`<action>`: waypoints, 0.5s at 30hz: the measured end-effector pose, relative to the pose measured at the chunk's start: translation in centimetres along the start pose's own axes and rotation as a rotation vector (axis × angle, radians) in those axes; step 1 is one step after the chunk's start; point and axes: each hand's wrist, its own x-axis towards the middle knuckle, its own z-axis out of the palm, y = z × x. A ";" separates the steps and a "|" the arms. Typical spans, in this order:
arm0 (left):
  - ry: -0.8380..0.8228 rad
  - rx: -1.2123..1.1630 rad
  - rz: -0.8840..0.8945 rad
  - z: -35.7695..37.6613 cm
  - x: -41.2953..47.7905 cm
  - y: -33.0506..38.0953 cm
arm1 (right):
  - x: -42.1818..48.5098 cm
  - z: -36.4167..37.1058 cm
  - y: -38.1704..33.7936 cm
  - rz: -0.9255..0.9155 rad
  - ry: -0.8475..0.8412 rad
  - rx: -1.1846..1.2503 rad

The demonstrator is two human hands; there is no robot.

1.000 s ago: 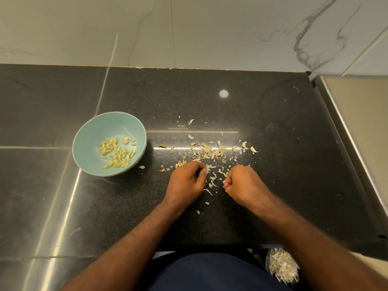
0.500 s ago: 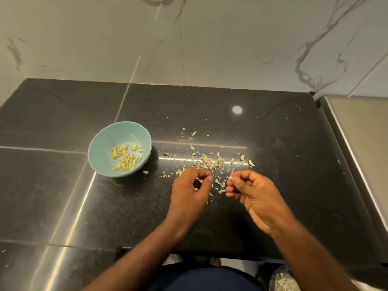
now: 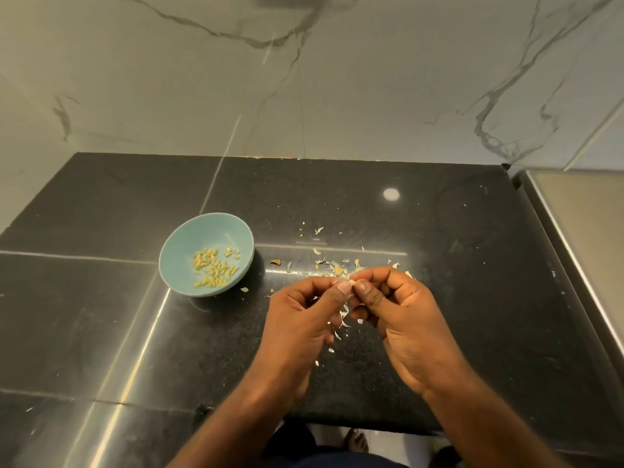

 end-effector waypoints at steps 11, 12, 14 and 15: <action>-0.104 -0.171 -0.138 -2.6 2.6 1.0 | 1.7 2.4 0.0 -0.168 0.079 -0.405; -0.108 -0.169 -0.131 -2.8 3.0 1.0 | 1.8 2.7 -0.1 -0.172 0.085 -0.409; -0.123 -0.170 -0.125 -3.3 3.5 1.3 | 2.4 3.4 -0.1 -0.174 0.097 -0.395; -0.131 -0.171 -0.129 -3.6 3.7 1.3 | 2.6 3.7 0.0 -0.174 0.099 -0.381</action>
